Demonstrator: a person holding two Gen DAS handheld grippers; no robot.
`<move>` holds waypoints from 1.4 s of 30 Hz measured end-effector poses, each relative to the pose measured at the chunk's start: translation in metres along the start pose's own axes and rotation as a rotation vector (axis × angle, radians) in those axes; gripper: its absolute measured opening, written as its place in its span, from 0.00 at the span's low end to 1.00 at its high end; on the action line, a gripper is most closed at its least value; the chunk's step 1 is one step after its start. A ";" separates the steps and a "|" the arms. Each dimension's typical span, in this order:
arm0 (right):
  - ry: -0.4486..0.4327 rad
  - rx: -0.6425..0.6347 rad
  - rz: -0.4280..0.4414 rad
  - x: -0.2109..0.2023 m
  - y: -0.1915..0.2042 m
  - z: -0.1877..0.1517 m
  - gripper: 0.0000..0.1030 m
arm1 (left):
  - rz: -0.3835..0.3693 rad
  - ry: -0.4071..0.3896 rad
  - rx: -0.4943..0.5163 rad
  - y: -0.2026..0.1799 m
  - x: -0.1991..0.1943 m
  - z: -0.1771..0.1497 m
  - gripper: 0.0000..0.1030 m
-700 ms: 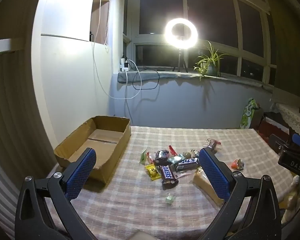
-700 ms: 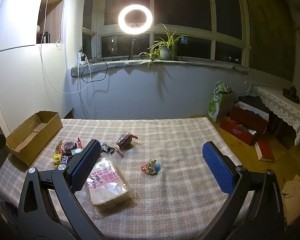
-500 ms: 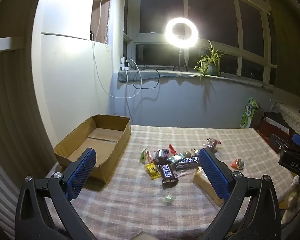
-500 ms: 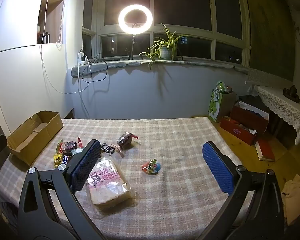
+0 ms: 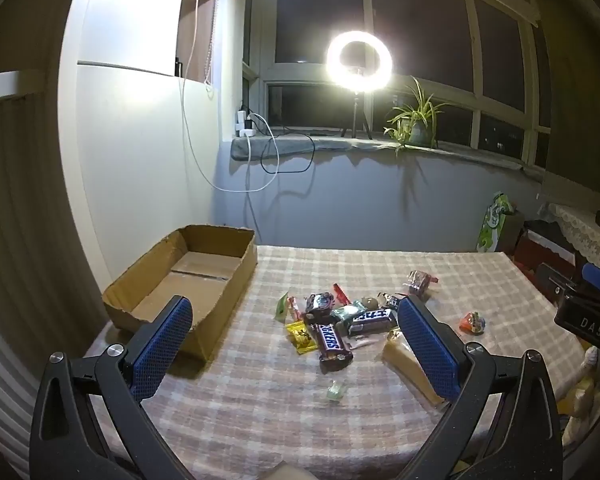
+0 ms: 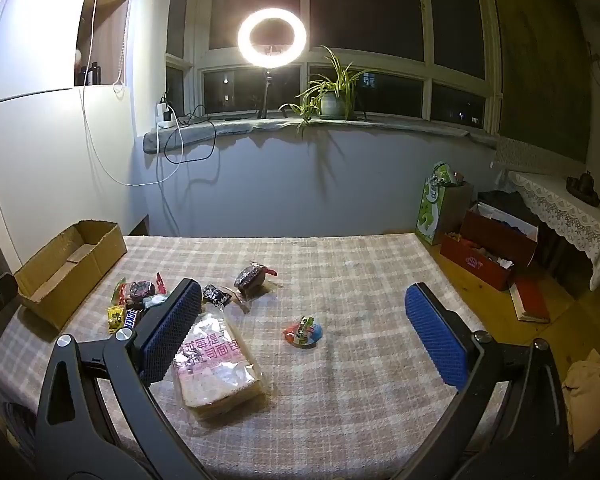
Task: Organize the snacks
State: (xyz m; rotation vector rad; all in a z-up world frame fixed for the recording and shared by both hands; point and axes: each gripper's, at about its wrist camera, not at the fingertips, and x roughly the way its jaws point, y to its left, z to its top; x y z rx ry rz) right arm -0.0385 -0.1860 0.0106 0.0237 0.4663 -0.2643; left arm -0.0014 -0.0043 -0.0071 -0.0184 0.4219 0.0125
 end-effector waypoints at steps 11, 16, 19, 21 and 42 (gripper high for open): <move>0.002 -0.003 -0.002 0.000 0.000 -0.001 1.00 | -0.002 0.005 -0.001 0.003 0.001 0.000 0.99; 0.010 -0.001 0.003 0.004 0.002 -0.003 1.00 | 0.007 0.016 0.010 0.003 0.004 0.001 0.99; 0.012 -0.002 0.004 0.005 0.003 -0.004 1.00 | 0.010 0.019 0.012 0.002 0.006 0.002 0.99; 0.014 -0.003 0.005 0.006 0.003 -0.005 1.00 | 0.010 0.019 0.011 0.003 0.007 0.003 0.99; 0.030 -0.008 0.013 0.013 0.004 -0.009 1.00 | 0.011 0.030 0.018 -0.001 0.012 -0.002 0.99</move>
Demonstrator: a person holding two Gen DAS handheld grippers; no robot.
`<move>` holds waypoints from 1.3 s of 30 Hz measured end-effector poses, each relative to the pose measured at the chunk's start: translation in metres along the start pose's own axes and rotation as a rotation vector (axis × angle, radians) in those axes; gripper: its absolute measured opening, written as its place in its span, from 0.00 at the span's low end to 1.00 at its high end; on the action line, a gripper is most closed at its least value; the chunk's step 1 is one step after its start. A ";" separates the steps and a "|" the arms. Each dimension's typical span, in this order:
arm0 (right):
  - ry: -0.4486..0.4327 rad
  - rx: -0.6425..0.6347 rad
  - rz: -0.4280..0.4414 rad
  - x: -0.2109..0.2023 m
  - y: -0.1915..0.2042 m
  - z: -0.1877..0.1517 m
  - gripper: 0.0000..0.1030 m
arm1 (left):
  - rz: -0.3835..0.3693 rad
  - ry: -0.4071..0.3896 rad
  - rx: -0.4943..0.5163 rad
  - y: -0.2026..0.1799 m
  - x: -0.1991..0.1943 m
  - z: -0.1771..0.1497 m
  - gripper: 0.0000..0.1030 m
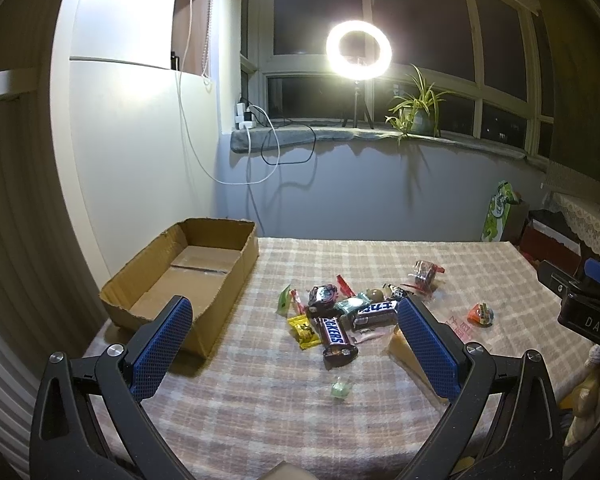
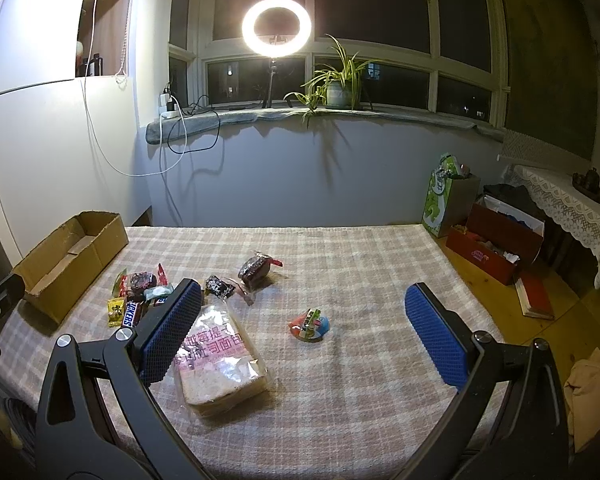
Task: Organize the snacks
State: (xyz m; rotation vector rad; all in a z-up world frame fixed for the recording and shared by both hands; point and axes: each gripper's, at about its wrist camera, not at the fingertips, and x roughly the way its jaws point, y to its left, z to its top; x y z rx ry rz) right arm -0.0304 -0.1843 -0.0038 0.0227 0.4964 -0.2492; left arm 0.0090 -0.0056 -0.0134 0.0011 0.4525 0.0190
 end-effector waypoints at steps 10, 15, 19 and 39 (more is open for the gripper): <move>0.002 -0.001 0.001 0.001 0.000 -0.001 1.00 | -0.002 0.002 0.001 -0.001 0.000 -0.001 0.99; 0.008 0.002 0.002 0.002 -0.001 -0.004 1.00 | -0.005 0.009 0.004 -0.003 0.001 0.000 0.99; 0.009 0.001 0.001 0.004 -0.001 -0.006 1.00 | -0.008 0.018 0.006 -0.005 0.004 -0.001 0.99; 0.142 -0.036 0.108 0.045 -0.008 -0.009 1.00 | -0.129 0.157 -0.021 -0.018 0.038 -0.016 0.99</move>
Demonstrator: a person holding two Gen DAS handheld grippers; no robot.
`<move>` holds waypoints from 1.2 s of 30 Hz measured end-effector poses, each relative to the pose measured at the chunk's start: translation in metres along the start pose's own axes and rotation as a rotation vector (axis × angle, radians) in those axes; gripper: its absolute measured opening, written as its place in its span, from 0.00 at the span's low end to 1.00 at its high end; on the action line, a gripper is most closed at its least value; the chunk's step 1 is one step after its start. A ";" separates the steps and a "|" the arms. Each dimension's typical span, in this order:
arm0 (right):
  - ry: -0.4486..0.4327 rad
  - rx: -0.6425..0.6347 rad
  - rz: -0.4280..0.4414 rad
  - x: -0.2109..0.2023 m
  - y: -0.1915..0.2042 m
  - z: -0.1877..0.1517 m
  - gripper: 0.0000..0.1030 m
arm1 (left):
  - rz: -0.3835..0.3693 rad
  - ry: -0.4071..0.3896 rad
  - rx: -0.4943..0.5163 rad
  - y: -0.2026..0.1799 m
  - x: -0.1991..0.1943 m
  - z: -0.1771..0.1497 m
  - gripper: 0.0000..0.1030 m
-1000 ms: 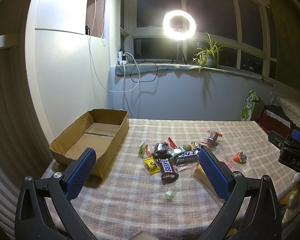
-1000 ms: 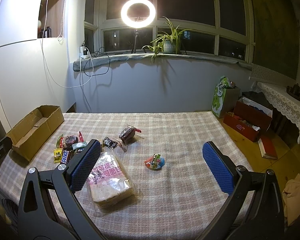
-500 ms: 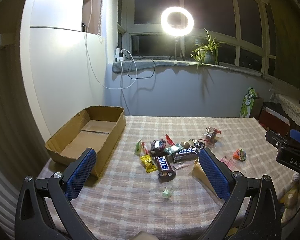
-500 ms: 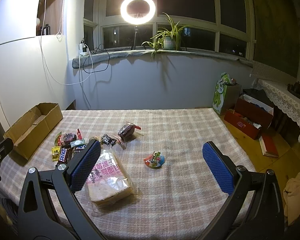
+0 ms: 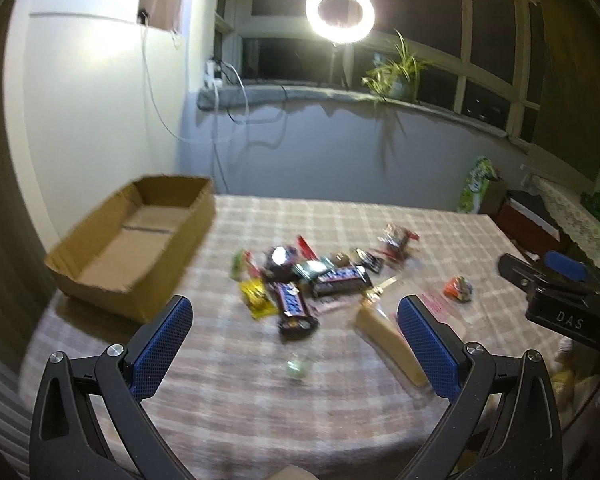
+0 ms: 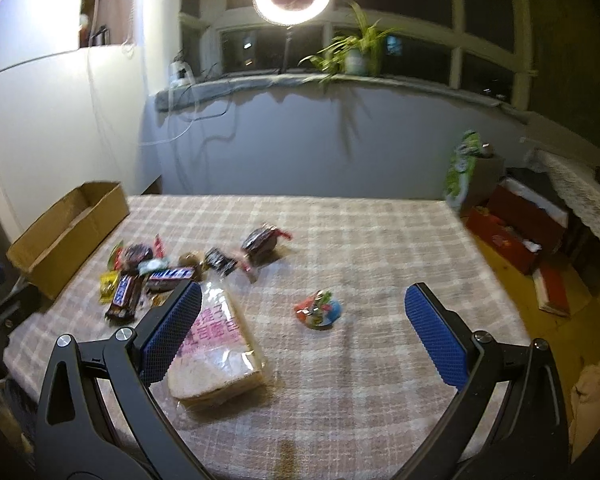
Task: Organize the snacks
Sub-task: 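Move the right tool to the bagged bread loaf and close on it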
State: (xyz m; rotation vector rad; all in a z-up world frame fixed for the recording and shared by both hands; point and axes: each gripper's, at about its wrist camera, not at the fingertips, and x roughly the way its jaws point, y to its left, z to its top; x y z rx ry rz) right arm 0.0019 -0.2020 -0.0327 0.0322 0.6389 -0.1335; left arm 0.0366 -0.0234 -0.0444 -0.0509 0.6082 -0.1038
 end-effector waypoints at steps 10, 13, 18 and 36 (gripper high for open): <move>0.238 0.009 0.325 0.050 -0.002 -0.008 1.00 | -0.177 0.152 -0.068 -0.013 0.028 -0.018 0.97; 0.301 0.010 0.408 0.061 0.002 -0.010 1.00 | -0.251 0.206 -0.087 -0.019 0.037 -0.022 0.95; 0.385 0.040 0.499 0.080 0.004 -0.006 0.96 | -0.324 0.267 -0.099 -0.029 0.049 -0.028 0.90; 0.623 0.060 0.576 0.136 0.018 -0.017 0.75 | -0.469 0.419 -0.145 -0.048 0.094 -0.039 0.58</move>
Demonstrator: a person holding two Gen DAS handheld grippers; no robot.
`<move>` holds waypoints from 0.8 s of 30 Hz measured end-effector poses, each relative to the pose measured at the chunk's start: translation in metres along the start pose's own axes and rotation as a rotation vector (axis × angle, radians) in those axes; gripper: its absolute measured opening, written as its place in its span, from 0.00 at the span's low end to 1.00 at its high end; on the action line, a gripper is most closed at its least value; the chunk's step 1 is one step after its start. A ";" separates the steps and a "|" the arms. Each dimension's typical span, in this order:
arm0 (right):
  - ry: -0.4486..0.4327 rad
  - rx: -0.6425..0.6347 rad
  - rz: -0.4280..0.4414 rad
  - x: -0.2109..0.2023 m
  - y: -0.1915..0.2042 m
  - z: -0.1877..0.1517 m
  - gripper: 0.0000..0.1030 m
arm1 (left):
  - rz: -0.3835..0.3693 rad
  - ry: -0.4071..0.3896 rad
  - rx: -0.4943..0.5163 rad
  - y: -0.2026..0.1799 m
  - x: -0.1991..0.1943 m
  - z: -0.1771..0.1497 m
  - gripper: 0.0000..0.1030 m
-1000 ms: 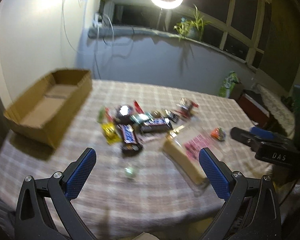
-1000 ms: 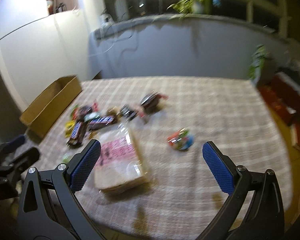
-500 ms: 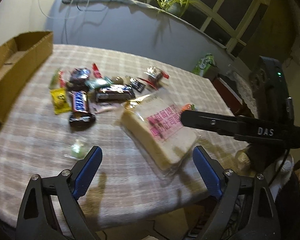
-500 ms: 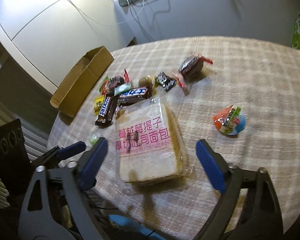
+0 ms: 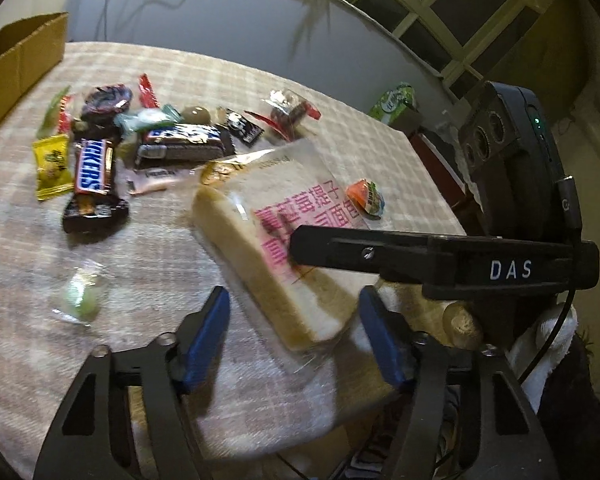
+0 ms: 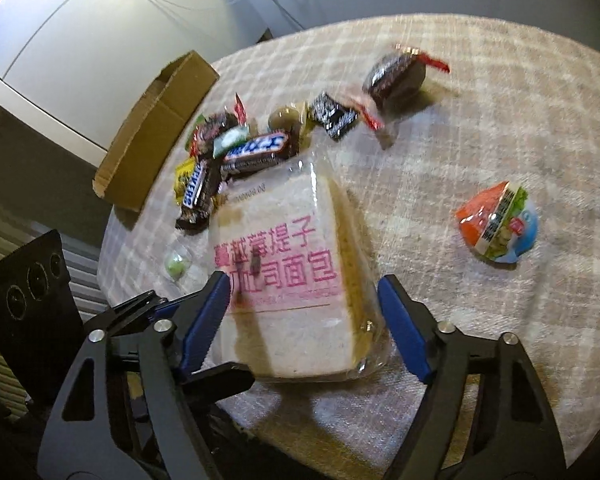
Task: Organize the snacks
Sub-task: 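Move the right tool to the bagged bread loaf and close on it, then lift the bread loaf with the right tool and lower it into the cardboard box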
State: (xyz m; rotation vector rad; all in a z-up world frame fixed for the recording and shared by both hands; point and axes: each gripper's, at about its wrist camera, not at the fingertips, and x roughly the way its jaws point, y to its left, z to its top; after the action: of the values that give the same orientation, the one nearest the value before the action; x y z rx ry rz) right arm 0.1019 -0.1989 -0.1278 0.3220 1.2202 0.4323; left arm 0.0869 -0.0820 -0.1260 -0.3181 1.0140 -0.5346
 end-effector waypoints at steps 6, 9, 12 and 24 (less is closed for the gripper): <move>0.019 -0.003 0.014 0.003 0.003 0.002 0.69 | 0.004 -0.006 0.027 -0.004 0.003 0.003 0.58; 0.026 -0.006 0.014 0.003 0.009 0.001 0.67 | 0.016 -0.024 0.036 -0.004 -0.002 0.005 0.58; 0.023 -0.009 0.016 0.000 0.016 0.002 0.64 | 0.021 -0.047 0.043 -0.002 -0.009 0.008 0.58; -0.006 -0.128 0.028 -0.003 0.085 0.030 0.64 | 0.076 -0.186 0.036 0.023 -0.075 0.022 0.58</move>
State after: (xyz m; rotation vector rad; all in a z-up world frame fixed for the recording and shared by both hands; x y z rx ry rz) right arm 0.1167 -0.1261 -0.0765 0.2308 1.1778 0.5307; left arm 0.0812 -0.0209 -0.0724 -0.2912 0.8320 -0.4453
